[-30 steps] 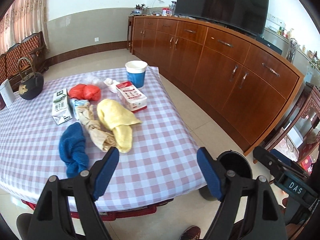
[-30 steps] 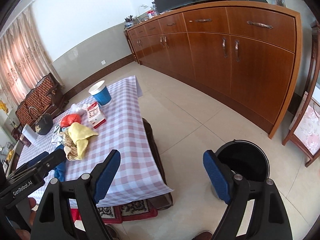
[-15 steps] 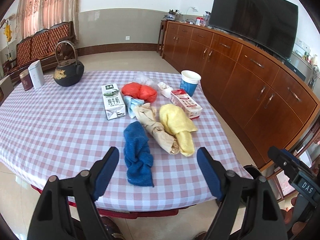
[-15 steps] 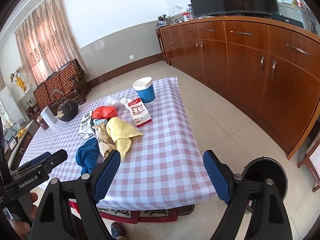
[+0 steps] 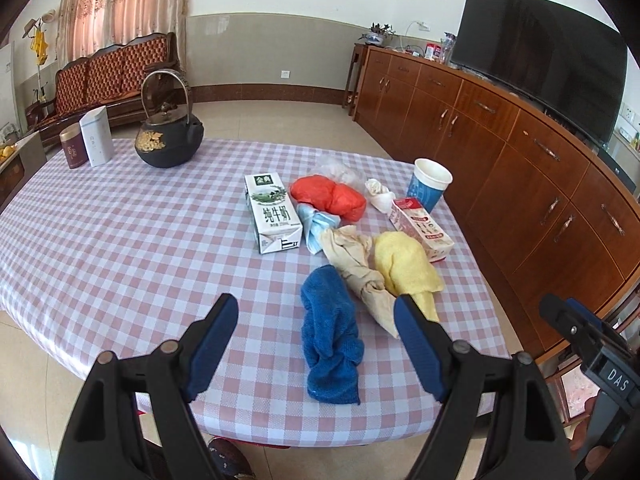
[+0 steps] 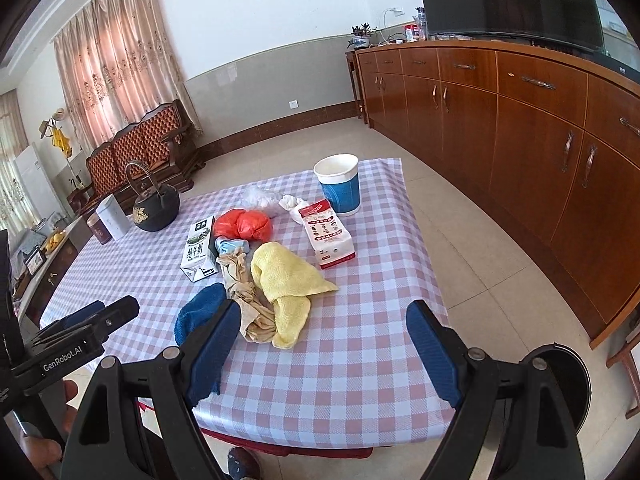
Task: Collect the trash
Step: 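Move both tools back to the table toward the cartons, then grasp the white milk carton with the left tool while the right tool grasps the red-printed snack box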
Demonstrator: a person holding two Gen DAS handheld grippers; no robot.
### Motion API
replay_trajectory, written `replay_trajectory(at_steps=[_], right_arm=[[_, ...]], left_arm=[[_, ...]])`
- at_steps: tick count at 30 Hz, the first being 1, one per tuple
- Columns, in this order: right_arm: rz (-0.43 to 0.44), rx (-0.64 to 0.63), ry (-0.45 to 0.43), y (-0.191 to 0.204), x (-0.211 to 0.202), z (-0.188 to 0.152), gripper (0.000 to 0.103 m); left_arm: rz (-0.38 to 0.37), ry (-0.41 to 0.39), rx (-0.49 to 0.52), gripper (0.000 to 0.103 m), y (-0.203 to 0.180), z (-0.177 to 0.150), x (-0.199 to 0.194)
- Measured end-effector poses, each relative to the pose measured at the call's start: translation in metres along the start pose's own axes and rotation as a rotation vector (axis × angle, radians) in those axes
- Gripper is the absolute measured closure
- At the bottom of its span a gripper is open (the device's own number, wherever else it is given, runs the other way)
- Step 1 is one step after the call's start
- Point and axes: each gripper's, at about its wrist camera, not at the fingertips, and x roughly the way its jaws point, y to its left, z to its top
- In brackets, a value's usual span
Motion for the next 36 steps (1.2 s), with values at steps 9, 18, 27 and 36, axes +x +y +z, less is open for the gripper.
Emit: replay_trajectory(at_steps=[9,18,27,36], right_arm=[[0.011,-0.027,0.044,0.012,0.047,0.016,0.017],[0.011,-0.047,0.083,0.016,0.094,0.032,0.017],[0.011,-0.061,0.121,0.018,0.145,0.045,0.017],[-0.013,-0.074,0.146,0.011,0.186,0.057,0.017]], left_arm=[[0.032,0.031,-0.025,0.022,0.016,0.017,0.034],[0.063,0.061,-0.044,0.022,0.024,0.035,0.073],[0.091,0.086,-0.054,0.022,0.028,0.048,0.111],[0.116,0.11,-0.06,0.022,0.03,0.059,0.144]])
